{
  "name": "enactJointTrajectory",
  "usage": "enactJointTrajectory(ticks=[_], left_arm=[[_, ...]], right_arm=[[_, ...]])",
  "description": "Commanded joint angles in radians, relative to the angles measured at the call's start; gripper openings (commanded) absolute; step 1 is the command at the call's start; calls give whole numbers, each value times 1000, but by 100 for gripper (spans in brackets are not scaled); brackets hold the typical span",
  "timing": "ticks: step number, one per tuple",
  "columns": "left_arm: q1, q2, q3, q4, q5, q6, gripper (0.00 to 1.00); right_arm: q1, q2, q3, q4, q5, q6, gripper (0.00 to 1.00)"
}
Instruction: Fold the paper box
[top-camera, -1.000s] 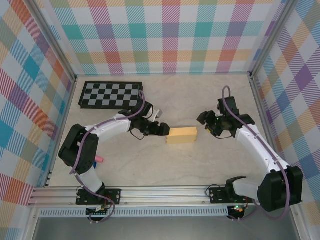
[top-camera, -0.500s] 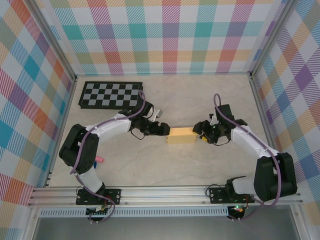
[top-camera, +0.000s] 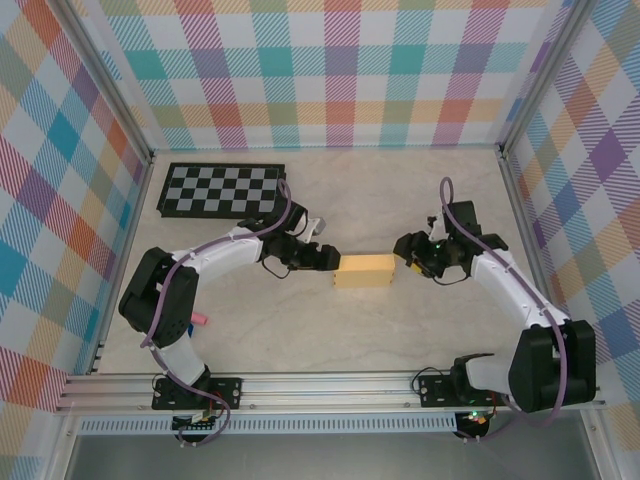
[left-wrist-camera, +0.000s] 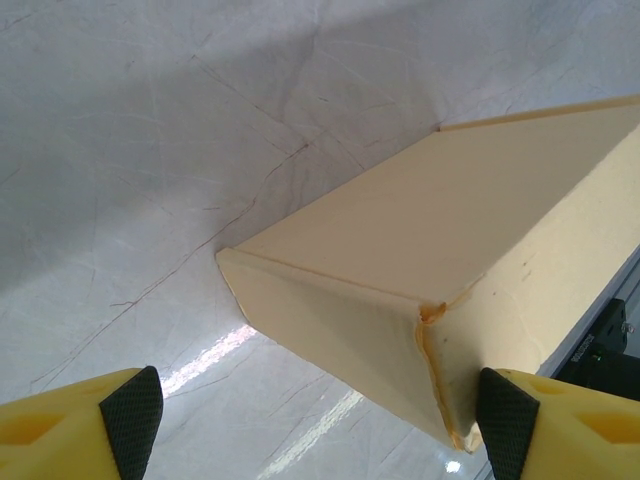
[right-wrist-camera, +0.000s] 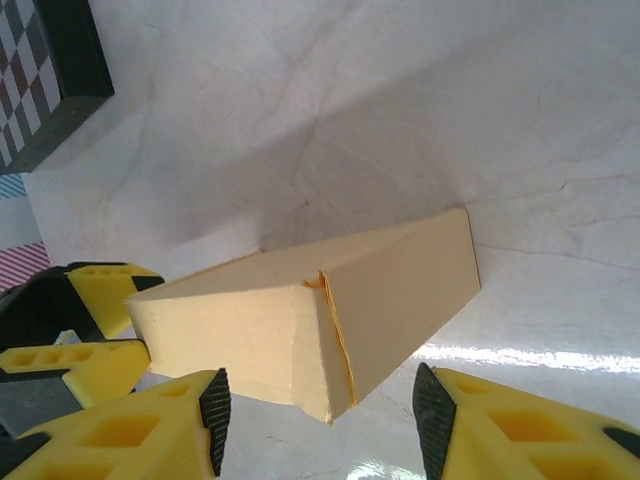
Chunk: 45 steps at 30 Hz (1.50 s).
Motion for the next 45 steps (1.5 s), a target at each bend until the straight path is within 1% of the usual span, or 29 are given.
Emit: enactJointTrajectory(ticks=[1, 5, 8, 12, 18, 20, 21, 23, 24, 26, 28, 29, 30, 31, 32, 35, 37, 39, 40, 41, 43, 44, 45], left_arm=[[-9, 59, -25, -120, -132, 25, 83], [-9, 56, -28, -122, -139, 29, 83], [-9, 56, -29, -125, -140, 34, 83], [-9, 61, -25, -125, -143, 36, 83], [-9, 31, -28, -112, -146, 66, 83], [-7, 3, -45, -88, -152, 81, 84], [-9, -14, -63, -63, -152, 99, 84], [-17, -59, -128, 11, -161, 146, 83], [-34, -81, -167, 40, -187, 173, 83], [-67, -123, -213, 76, -266, 187, 83], [-92, -151, -228, 79, -318, 204, 83], [-105, -158, -230, 76, -339, 213, 83], [-113, -162, -228, 72, -350, 217, 83], [-115, -160, -224, 70, -350, 216, 83], [-118, -158, -221, 67, -343, 215, 83], [-123, -146, -216, 69, -344, 200, 83], [-131, -134, -207, 58, -333, 205, 83], [-137, -123, -196, 33, -352, 208, 83], [-137, -128, -198, 31, -365, 204, 83], [-136, -141, -205, 38, -382, 199, 83], [-129, -191, -216, 63, -396, 193, 83], [-122, -217, -213, 69, -396, 193, 84], [-114, -242, -198, 66, -400, 200, 85]], right_arm=[[-10, 32, -69, 30, -24, -19, 51], [-11, 54, -151, 89, 1, -4, 50], [-14, 42, -153, 82, -2, -2, 50], [-14, -4, -77, -4, 31, -41, 51], [-19, -20, 45, -74, 31, -110, 54], [-36, -5, 64, -83, -7, -115, 54], [-48, 10, 65, -82, -55, -98, 55], [-62, 33, 50, -54, -164, -20, 57], [-65, 42, 38, -43, -201, 43, 61], [-70, 62, 35, -97, -209, 214, 77], [-71, 87, 25, -138, -255, 371, 82], [-69, 90, 8, -122, -288, 446, 84], [-67, 82, -15, -67, -328, 521, 88], [-67, 70, -39, -18, -345, 594, 88], [-67, 60, -48, -2, -338, 665, 94], [-53, 54, -54, 24, -312, 798, 95], [-34, 63, -63, 73, -296, 838, 94], [-35, 86, -49, 66, -263, 799, 94], [-35, 102, -35, 59, -248, 759, 94], [-35, 128, -10, 45, -232, 683, 94], [-35, 188, 60, 5, -225, 463, 94], [-30, 209, 110, -46, -184, 328, 90], [-16, 210, 156, -102, -105, 203, 89]])
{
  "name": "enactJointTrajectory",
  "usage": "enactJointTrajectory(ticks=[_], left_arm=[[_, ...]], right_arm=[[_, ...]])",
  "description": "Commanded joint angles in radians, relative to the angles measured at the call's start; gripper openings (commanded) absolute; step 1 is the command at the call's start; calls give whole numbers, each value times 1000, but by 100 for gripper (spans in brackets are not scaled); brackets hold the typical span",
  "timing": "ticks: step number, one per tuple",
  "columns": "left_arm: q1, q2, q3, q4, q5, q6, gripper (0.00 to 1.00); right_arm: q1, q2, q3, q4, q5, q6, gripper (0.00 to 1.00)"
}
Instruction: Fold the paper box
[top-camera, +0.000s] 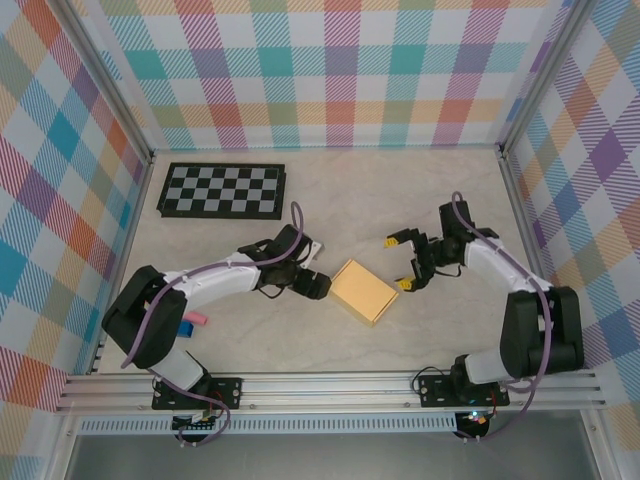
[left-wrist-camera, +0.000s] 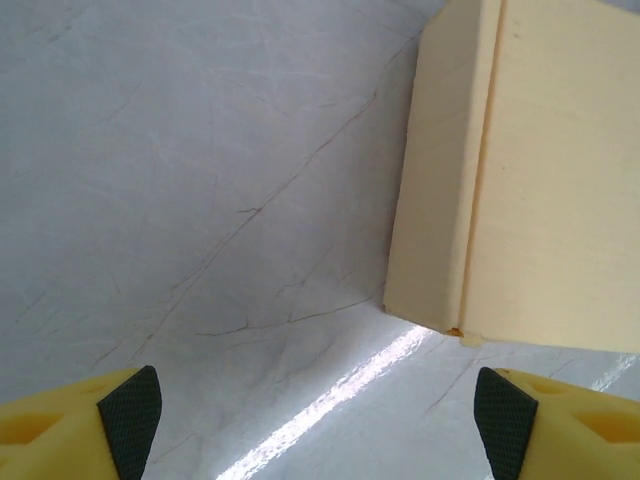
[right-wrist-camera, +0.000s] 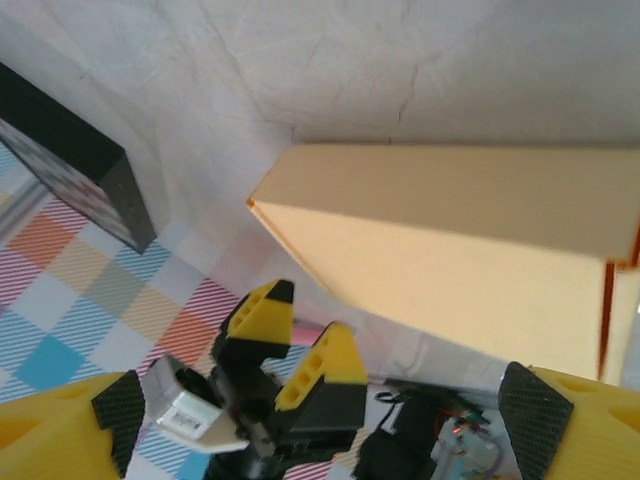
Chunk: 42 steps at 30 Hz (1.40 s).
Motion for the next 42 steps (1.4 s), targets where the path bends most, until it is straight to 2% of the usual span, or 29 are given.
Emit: enactJointTrajectory(ticks=[1, 2, 3, 4, 7, 9, 11, 13, 14, 15, 16, 17, 18, 19, 20, 21, 23, 25, 26, 28, 30, 32, 34, 35, 36, 38, 39, 40, 42], left_arm=[[17, -103, 32, -4, -48, 19, 91], [24, -123, 59, -23, -78, 19, 99], [38, -152, 76, -26, -86, 27, 100], [44, -184, 81, -12, -104, 44, 100], [71, -303, 75, 81, -205, 108, 100], [109, -367, 50, 146, -323, 111, 100], [168, -429, -15, 233, -382, 104, 100], [248, -482, -90, 293, -377, 117, 100], [299, -501, -142, 326, -277, 229, 100], [337, -507, -187, 338, -242, 278, 100], [353, -502, -212, 337, -312, 258, 100], [359, -484, -232, 313, -434, 233, 100], [368, -463, -263, 317, -491, 255, 100], [383, -446, -305, 372, -418, 350, 100], [396, -429, -351, 434, -359, 369, 100], [408, -414, -389, 499, -350, 331, 100], [435, -382, -470, 672, -329, 269, 100], [448, -326, -536, 828, -313, 258, 100], [450, -284, -559, 906, -300, 265, 100], [457, -209, -534, 961, -250, 299, 100], [472, -130, -512, 1032, -288, 319, 100], [511, -88, -497, 1040, -341, 256, 100], [567, -70, -489, 1042, -282, 207, 100], [609, -36, -516, 1121, -216, 185, 100], [638, 37, -544, 1278, -162, 174, 100], [639, 7, -496, 1115, -155, 174, 100], [639, 12, -519, 1177, -160, 168, 100], [639, 0, -502, 1113, -161, 171, 100], [639, 3, -503, 1123, -160, 168, 100]], right_arm=[[28, -2, 141, -111, 197, -413, 89], [39, -47, 150, -96, 274, -488, 89], [41, -96, 154, -74, 334, -544, 90], [41, -135, 162, -54, 383, -588, 99], [45, -230, 201, -5, 524, -739, 100], [45, -285, 168, 100, 587, -868, 100], [45, -347, 48, 299, 603, -1032, 100], [45, -413, -128, 563, 591, -1194, 100], [45, -440, -224, 715, 611, -1248, 100], [45, -454, -312, 845, 641, -1284, 100], [42, -452, -367, 917, 659, -1305, 100], [43, -435, -398, 940, 677, -1319, 100], [42, -408, -417, 937, 687, -1321, 100], [41, -387, -439, 947, 666, -1328, 100], [41, -369, -481, 1007, 623, -1337, 100], [41, -346, -532, 1088, 607, -1316, 100], [41, -278, -571, 1166, 678, -1238, 100], [40, -197, -582, 1246, 714, -1239, 100], [32, -181, -568, 1249, 690, -1234, 100], [21, -126, -527, 1234, 693, -1249, 100], [7, -69, -491, 1248, 686, -1291, 100], [-34, 5, -480, 1301, 694, -1242, 100], [-98, 63, -480, 1350, 651, -1171, 100], [-111, 99, -497, 1425, 646, -1161, 100], [-113, 79, -489, 1380, 650, -1157, 100], [-124, 78, -511, 1415, 734, -1099, 100], [-130, 77, -530, 1447, 720, -1104, 100], [-130, 78, -536, 1463, 710, -1107, 100], [-130, 79, -536, 1466, 665, -1129, 100]])
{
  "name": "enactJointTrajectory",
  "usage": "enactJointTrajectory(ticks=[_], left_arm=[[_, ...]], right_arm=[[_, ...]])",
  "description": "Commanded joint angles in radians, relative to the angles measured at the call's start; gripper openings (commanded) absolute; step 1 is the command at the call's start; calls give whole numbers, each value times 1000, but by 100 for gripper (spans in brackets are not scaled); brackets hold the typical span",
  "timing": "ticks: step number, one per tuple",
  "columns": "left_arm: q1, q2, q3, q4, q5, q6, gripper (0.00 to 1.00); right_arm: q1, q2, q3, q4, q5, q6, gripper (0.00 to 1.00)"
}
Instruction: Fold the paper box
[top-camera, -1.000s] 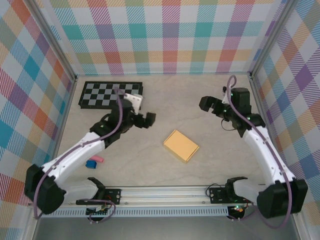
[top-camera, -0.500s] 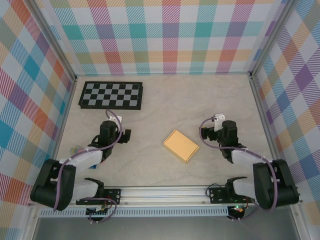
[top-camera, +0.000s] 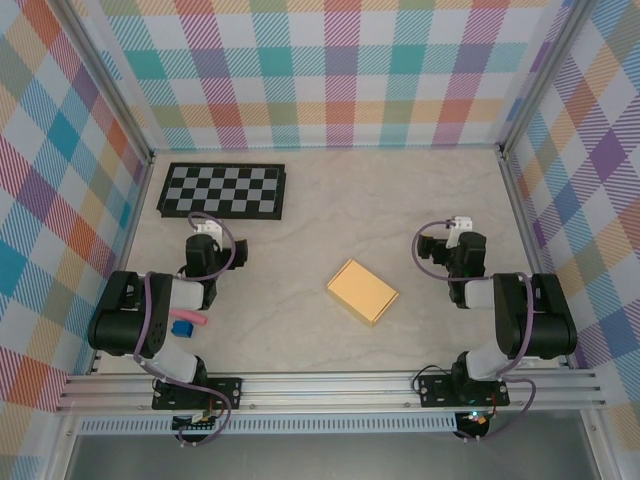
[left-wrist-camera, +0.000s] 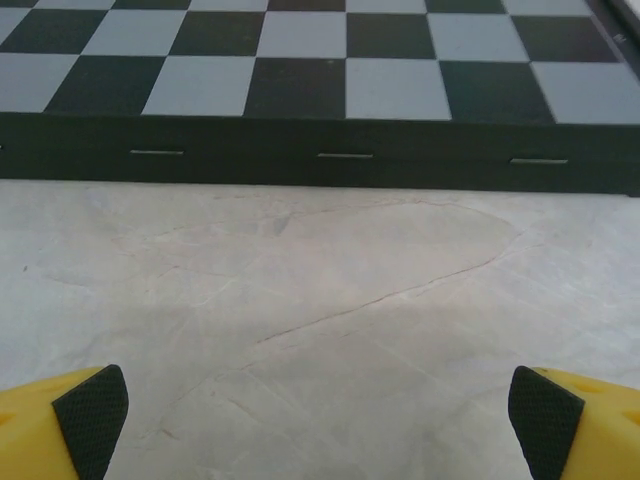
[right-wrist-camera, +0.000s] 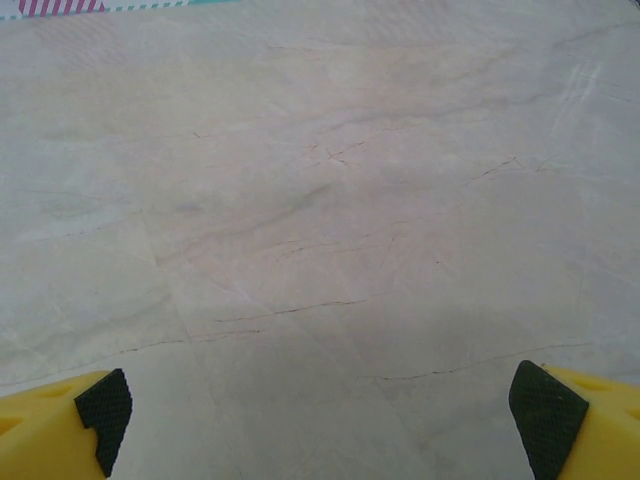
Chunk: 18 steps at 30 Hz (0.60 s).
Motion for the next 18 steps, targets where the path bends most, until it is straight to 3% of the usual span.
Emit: enactJointTrajectory(ticks=[1, 18], left_arm=[[6, 3, 9, 66, 42, -26, 100], [5, -1, 19, 40, 9, -42, 100]], right_arm=[[-2, -7, -3, 84, -48, 18, 100], [13, -2, 55, -12, -47, -1, 100]])
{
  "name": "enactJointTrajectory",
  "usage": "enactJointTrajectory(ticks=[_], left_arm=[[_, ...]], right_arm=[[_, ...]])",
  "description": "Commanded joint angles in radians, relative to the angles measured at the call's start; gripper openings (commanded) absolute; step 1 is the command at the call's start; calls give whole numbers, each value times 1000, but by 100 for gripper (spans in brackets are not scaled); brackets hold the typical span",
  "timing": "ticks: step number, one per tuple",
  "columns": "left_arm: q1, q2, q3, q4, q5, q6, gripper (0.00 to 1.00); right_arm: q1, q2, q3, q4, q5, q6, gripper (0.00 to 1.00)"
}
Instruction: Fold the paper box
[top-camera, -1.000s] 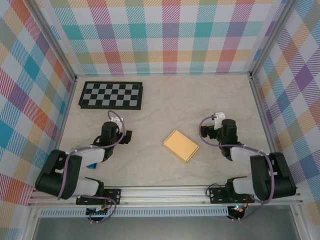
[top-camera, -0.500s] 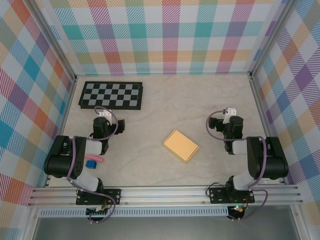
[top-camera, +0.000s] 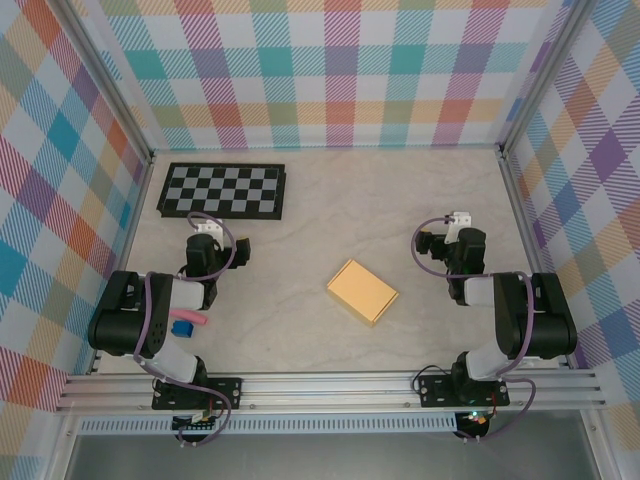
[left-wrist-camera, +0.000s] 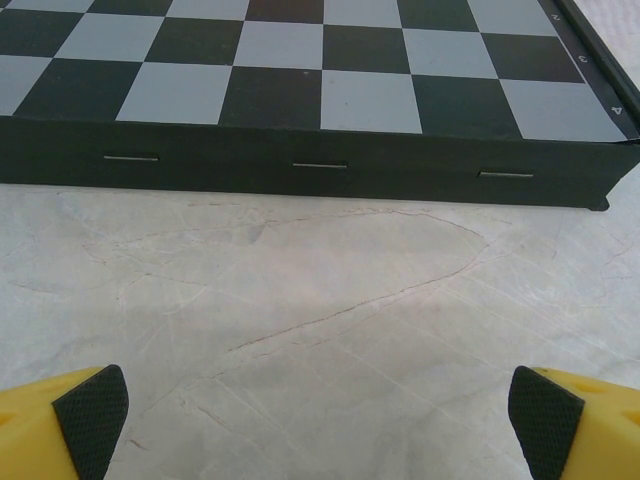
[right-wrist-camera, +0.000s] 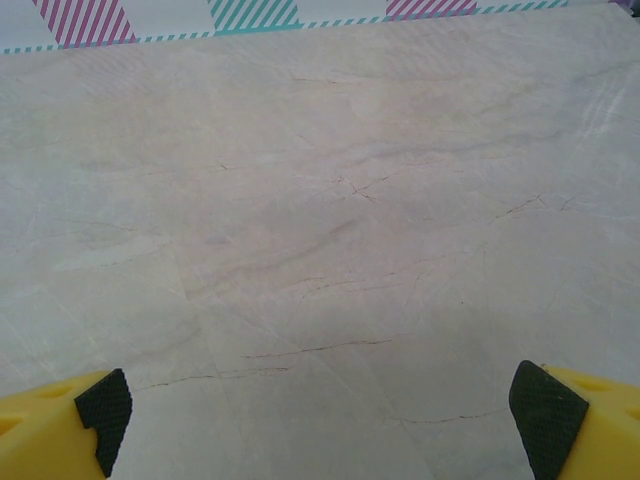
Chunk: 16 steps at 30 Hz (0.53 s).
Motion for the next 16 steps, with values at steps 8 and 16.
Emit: enactJointTrajectory(ticks=[8, 16], left_arm=[[5, -2, 18, 34, -11, -14, 100], [4, -2, 17, 34, -11, -14, 100]], right_arm=[[4, 1, 25, -9, -53, -12, 100], [2, -1, 20, 1, -55, -14, 100]])
